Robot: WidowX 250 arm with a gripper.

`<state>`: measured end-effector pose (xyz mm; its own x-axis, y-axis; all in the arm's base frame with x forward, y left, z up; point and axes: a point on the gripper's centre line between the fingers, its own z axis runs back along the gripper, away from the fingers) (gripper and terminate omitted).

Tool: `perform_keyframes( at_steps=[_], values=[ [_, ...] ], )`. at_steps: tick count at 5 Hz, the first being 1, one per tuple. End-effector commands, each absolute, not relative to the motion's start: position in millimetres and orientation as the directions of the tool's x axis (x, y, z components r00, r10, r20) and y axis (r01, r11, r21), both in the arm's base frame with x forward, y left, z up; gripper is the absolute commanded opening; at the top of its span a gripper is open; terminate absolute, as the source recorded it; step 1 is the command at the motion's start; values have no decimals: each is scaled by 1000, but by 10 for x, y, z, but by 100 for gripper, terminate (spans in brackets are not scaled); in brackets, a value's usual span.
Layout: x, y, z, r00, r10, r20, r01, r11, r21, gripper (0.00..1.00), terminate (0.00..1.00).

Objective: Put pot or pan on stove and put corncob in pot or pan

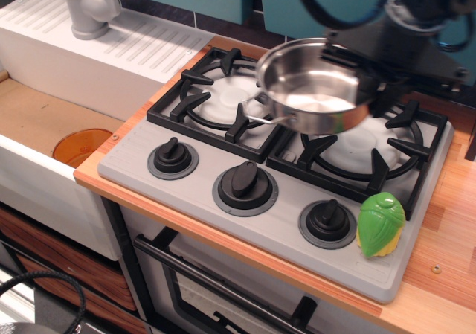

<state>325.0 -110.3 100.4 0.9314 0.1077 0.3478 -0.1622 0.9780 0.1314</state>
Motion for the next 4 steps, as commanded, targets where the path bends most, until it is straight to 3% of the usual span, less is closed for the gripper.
perform_keyframes(
  at_steps=[1, 3, 4],
  values=[
    [3465, -1414, 927, 890, 133, 436, -192, 977, 94, 0, 0],
    [3609, -1464, 731, 862, 119, 492, -177, 982, 72, 0, 0],
    [3585, -1430, 743, 872, 102, 480, -163, 983, 89, 100, 0]
  ],
)
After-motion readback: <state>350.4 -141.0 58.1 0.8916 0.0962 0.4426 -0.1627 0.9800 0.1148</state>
